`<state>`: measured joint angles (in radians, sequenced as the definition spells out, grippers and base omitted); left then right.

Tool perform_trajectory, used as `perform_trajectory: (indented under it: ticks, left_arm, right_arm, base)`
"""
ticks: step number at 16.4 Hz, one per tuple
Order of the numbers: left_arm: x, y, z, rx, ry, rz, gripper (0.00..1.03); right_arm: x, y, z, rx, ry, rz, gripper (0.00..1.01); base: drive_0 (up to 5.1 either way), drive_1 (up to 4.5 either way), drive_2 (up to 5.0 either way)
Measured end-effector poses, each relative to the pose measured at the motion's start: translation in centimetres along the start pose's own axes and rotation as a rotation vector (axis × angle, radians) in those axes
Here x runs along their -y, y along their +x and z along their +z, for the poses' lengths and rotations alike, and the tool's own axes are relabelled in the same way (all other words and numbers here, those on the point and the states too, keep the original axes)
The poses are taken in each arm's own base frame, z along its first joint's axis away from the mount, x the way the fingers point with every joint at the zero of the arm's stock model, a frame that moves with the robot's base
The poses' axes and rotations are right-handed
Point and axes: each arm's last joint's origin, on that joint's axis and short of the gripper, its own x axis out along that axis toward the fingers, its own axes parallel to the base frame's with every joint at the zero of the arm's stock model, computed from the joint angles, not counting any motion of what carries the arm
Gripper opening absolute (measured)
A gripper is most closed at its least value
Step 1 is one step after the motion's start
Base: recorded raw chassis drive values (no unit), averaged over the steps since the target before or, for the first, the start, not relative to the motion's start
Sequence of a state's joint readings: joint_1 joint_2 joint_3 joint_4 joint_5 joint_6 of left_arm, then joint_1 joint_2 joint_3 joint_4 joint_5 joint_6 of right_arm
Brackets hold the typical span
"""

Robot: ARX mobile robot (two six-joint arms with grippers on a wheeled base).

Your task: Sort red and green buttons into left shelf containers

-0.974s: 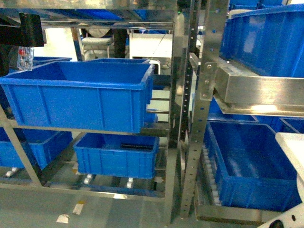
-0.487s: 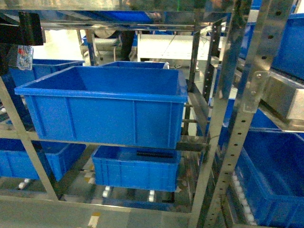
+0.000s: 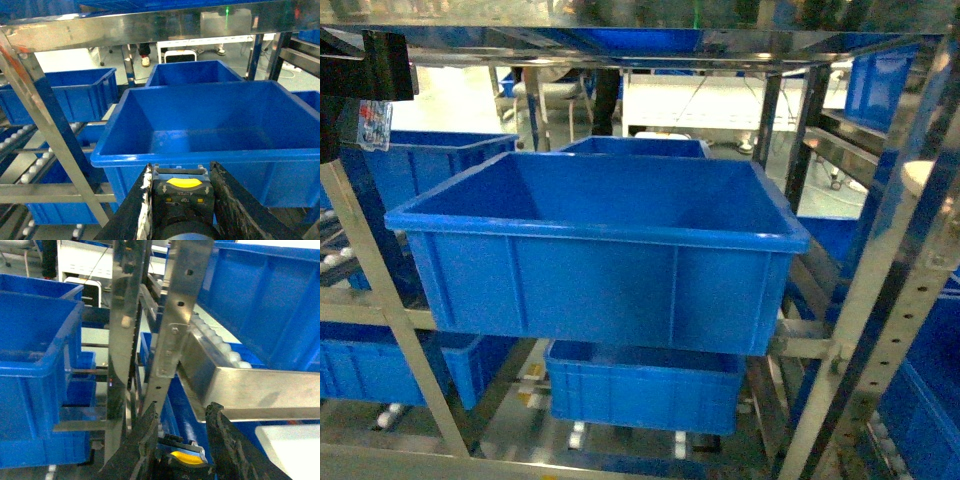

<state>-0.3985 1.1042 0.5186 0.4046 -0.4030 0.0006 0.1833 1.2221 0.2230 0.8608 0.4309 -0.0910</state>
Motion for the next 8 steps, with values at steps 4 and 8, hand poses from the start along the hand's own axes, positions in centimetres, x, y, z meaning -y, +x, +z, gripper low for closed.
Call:
perform_trajectory:
  ticks: [4, 8]
  left_arm:
    - [0.0, 0.02, -0.01, 0.0, 0.0, 0.0, 0.28]
    - [0.12, -0.05, 0.03, 0.004, 0.0, -0.006, 0.28]
  right_arm:
    - [-0.04, 0.03, -0.07, -0.005, -0.003, 0.003, 0.27]
    - [0.04, 0.02, -0.01, -0.001, 0.0, -0.008, 0.27]
  base:
    - [-1.9, 2.34, -0.4]
    - [0.0, 0.0, 0.0]
